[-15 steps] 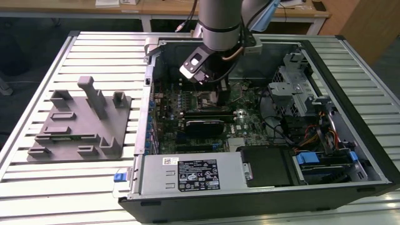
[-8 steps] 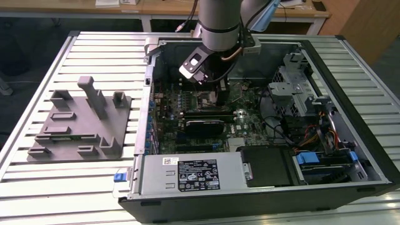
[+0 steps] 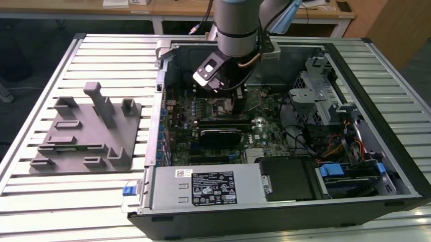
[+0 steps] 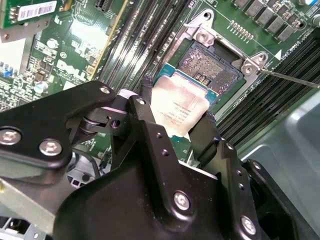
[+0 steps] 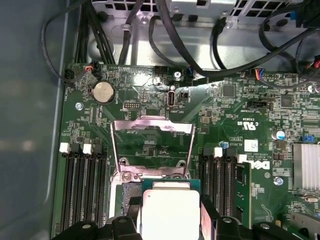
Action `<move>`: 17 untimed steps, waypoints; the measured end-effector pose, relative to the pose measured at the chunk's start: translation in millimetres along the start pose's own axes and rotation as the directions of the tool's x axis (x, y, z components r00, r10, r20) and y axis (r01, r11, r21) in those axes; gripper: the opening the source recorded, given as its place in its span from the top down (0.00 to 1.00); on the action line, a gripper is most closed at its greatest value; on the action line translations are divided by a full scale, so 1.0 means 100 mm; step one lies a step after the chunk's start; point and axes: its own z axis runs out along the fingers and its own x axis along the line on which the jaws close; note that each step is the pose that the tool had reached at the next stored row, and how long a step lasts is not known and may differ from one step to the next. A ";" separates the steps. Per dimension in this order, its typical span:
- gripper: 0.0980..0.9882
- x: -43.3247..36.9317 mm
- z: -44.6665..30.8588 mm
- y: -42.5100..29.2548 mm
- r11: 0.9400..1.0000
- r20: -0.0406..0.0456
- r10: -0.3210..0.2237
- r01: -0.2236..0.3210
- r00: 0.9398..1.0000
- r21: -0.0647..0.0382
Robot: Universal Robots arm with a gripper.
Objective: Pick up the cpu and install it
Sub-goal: 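Place the cpu into insertion slot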
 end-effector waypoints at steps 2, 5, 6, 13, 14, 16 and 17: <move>0.50 0.001 0.008 -0.001 1.000 0.000 -0.003 0.003 1.000 0.003; 0.50 0.003 0.021 -0.002 1.000 -0.001 -0.006 0.006 1.000 0.006; 0.50 0.012 0.031 -0.002 1.000 -0.003 -0.010 0.010 1.000 0.010; 0.50 0.030 0.032 -0.003 1.000 -0.003 -0.010 0.010 1.000 0.010; 0.50 0.035 0.032 -0.002 1.000 -0.003 -0.010 0.010 1.000 0.010; 0.50 0.049 0.034 -0.002 1.000 -0.003 -0.010 0.010 1.000 0.011; 0.50 0.054 0.035 -0.002 1.000 -0.003 -0.010 0.010 1.000 0.011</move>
